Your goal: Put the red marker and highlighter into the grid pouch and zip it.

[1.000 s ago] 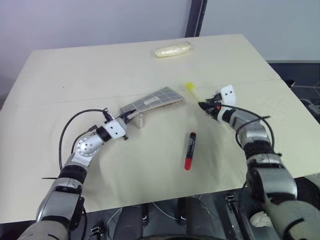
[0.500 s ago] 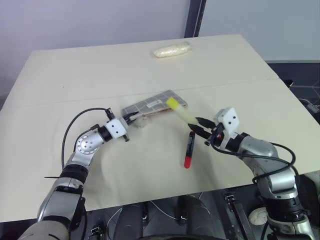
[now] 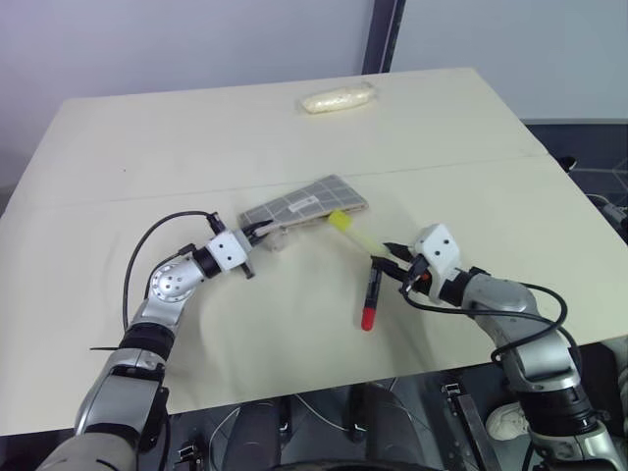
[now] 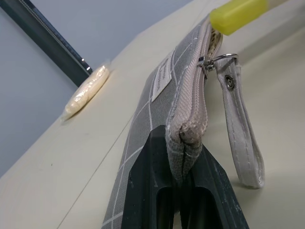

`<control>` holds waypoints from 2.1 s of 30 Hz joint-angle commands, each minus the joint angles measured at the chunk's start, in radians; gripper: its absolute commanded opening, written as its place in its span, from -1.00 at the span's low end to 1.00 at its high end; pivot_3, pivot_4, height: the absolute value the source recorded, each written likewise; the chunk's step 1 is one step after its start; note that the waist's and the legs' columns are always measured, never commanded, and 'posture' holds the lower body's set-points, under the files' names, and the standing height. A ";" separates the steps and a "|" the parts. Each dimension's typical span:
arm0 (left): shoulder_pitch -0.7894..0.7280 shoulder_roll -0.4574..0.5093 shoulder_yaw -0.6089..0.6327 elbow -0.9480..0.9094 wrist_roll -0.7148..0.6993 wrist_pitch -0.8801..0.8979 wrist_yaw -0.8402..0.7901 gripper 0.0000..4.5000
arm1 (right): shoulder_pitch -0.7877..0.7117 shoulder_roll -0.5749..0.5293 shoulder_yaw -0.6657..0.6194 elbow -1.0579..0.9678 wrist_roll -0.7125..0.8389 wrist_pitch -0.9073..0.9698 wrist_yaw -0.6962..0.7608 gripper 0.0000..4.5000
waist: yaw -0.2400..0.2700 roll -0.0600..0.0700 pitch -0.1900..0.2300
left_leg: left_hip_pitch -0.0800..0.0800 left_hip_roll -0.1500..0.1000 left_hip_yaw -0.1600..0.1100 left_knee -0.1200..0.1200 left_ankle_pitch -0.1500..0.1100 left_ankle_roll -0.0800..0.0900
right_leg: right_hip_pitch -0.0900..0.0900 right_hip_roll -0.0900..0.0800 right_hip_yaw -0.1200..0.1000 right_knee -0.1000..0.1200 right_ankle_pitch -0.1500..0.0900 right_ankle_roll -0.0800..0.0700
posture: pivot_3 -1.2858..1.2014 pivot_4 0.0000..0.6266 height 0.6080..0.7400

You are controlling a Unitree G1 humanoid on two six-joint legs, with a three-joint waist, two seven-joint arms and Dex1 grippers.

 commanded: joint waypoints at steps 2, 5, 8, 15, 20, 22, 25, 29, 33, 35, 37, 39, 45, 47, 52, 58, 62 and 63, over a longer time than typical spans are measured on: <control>0.007 -0.002 0.006 -0.037 -0.041 -0.003 -0.031 -1.00 | -0.013 -0.010 0.012 0.019 -0.030 -0.038 -0.006 -0.64 | 0.000 0.000 0.000 | 0.000 0.000 0.000 0.000 0.000 0.000 | 0.000 0.000 0.000 0.000 0.000 0.000 | 0.03 -0.52 1.00; 0.012 0.007 -0.005 -0.044 -0.036 -0.025 -0.053 -1.00 | -0.045 0.001 0.003 0.037 -0.027 -0.046 -0.016 -0.64 | 0.000 0.000 0.000 | 0.000 0.000 0.000 0.001 0.000 0.000 | 0.000 0.000 0.000 0.000 0.000 0.000 | 0.03 -0.52 1.00; 0.019 0.030 -0.035 -0.057 -0.004 -0.090 -0.086 -1.00 | -0.075 -0.012 0.028 0.053 -0.053 -0.058 -0.006 -0.64 | -0.002 0.000 0.000 | 0.000 0.000 0.000 0.001 0.000 0.000 | 0.000 0.000 0.000 0.000 0.000 0.000 | 0.03 -0.52 1.00; -0.022 0.054 -0.053 -0.064 -0.018 -0.085 -0.142 -1.00 | -0.158 -0.019 0.103 0.037 -0.074 -0.018 0.046 -0.64 | 0.000 0.000 0.000 | -0.001 0.000 0.000 0.002 0.000 0.000 | 0.000 0.000 0.000 0.001 0.000 0.000 | 0.03 -0.52 1.00; -0.036 0.057 -0.042 -0.040 -0.039 -0.085 -0.164 -1.00 | -0.177 -0.040 0.099 0.007 -0.058 0.015 0.075 -0.64 | 0.000 0.000 0.000 | -0.002 0.000 0.000 0.004 0.000 0.000 | 0.000 0.000 0.000 0.001 0.000 0.000 | 0.03 -0.52 1.00; -0.034 0.059 -0.043 -0.046 -0.062 -0.076 -0.196 -1.00 | -0.179 -0.047 0.097 0.000 -0.060 0.026 0.079 -0.64 | 0.000 0.000 0.000 | -0.002 0.000 0.000 0.005 0.000 0.001 | 0.000 0.000 0.000 0.001 0.000 0.000 | 0.03 -0.52 1.00; -0.050 0.058 -0.027 -0.033 -0.077 -0.029 -0.208 -1.00 | -0.167 -0.069 0.078 -0.035 -0.038 0.046 0.103 -0.64 | 0.000 0.000 0.000 | -0.002 0.000 0.000 0.005 0.000 0.001 | 0.000 0.000 0.000 0.002 0.000 0.000 | 0.03 -0.52 1.00; -0.082 0.064 0.012 -0.005 -0.111 0.021 -0.208 -1.00 | -0.073 -0.149 -0.063 -0.141 0.047 0.101 0.142 -0.64 | 0.007 0.000 0.000 | -0.002 0.000 0.000 0.006 0.000 0.001 | 0.001 0.000 0.000 0.002 0.000 0.000 | 0.03 -0.52 1.00; -0.086 0.071 0.026 0.009 -0.144 0.026 -0.249 -1.00 | 0.020 -0.205 -0.168 -0.232 0.105 0.156 0.143 -0.64 | 0.002 -0.002 0.001 | -0.004 -0.001 -0.002 0.007 -0.001 0.002 | 0.001 0.000 0.000 0.001 0.000 0.000 | 0.03 -0.52 1.00; -0.089 0.067 0.029 0.014 -0.158 0.024 -0.275 -1.00 | 0.019 -0.194 -0.162 -0.239 0.109 0.167 0.116 -0.64 | -0.002 -0.002 0.001 | -0.003 0.000 -0.001 0.007 -0.001 0.002 | 0.000 0.000 0.000 0.001 0.000 0.000 | 0.03 -0.52 1.00; -0.099 0.062 0.032 0.025 -0.167 0.030 -0.296 -1.00 | 0.005 -0.180 -0.134 -0.230 0.093 0.160 0.092 -0.64 | -0.002 -0.003 0.001 | -0.002 0.001 -0.001 0.007 -0.001 0.002 | 0.000 0.000 0.000 0.001 0.000 0.000 | 0.03 -0.52 1.00; -0.115 0.055 0.033 0.044 -0.161 0.030 -0.302 -1.00 | -0.008 -0.164 -0.102 -0.220 0.078 0.159 0.070 -0.64 | -0.001 -0.003 0.001 | -0.002 0.002 -0.001 0.007 -0.002 0.000 | 0.000 0.001 0.000 0.001 0.000 0.000 | 0.03 -0.52 1.00; -0.132 0.034 0.026 0.059 -0.156 0.015 -0.320 -1.00 | -0.005 -0.159 -0.071 -0.221 0.066 0.160 0.039 -0.64 | 0.002 -0.003 0.002 | -0.002 0.001 -0.001 0.009 -0.002 0.000 | 0.000 0.000 0.000 0.000 0.000 0.000 | 0.03 -0.52 1.00; -0.127 0.031 0.025 0.048 -0.157 0.015 -0.326 -1.00 | -0.004 -0.163 -0.063 -0.212 0.060 0.155 0.036 -0.64 | 0.001 -0.003 0.002 | -0.003 0.001 0.000 0.009 -0.002 0.001 | 0.000 0.000 0.001 -0.001 0.000 0.000 | 0.03 -0.52 1.00; -0.100 0.041 0.007 0.021 -0.135 -0.022 -0.341 -1.00 | -0.046 -0.155 -0.040 -0.184 0.058 0.147 0.032 -0.64 | 0.000 -0.003 0.002 | -0.003 0.001 0.000 0.009 -0.001 0.002 | 0.000 0.000 0.001 0.001 0.000 0.000 | 0.03 -0.52 1.00; -0.085 0.054 -0.009 0.015 -0.102 -0.075 -0.343 -1.00 | -0.073 -0.157 -0.014 -0.159 0.052 0.142 0.046 -0.64 | 0.001 -0.003 0.002 | -0.003 0.001 0.000 0.009 -0.001 0.002 | 0.000 0.000 0.001 0.001 0.000 0.000 | 0.03 -0.52 1.00; -0.078 0.058 -0.049 -0.018 -0.104 -0.126 -0.401 -1.00 | -0.169 -0.196 0.128 -0.077 -0.069 0.066 0.097 -0.64 | -0.001 -0.003 0.002 | -0.003 0.001 0.000 0.009 -0.001 0.002 | -0.001 0.000 0.001 0.000 0.000 0.000 | 0.03 -0.52 1.00; -0.079 0.059 -0.054 -0.017 -0.104 -0.130 -0.407 -1.00 | -0.187 -0.200 0.150 -0.063 -0.089 0.051 0.106 -0.64 | -0.001 -0.003 0.002 | -0.002 0.001 0.000 0.009 -0.001 0.002 | -0.001 0.000 0.001 0.000 0.000 0.000 | 0.03 -0.52 1.00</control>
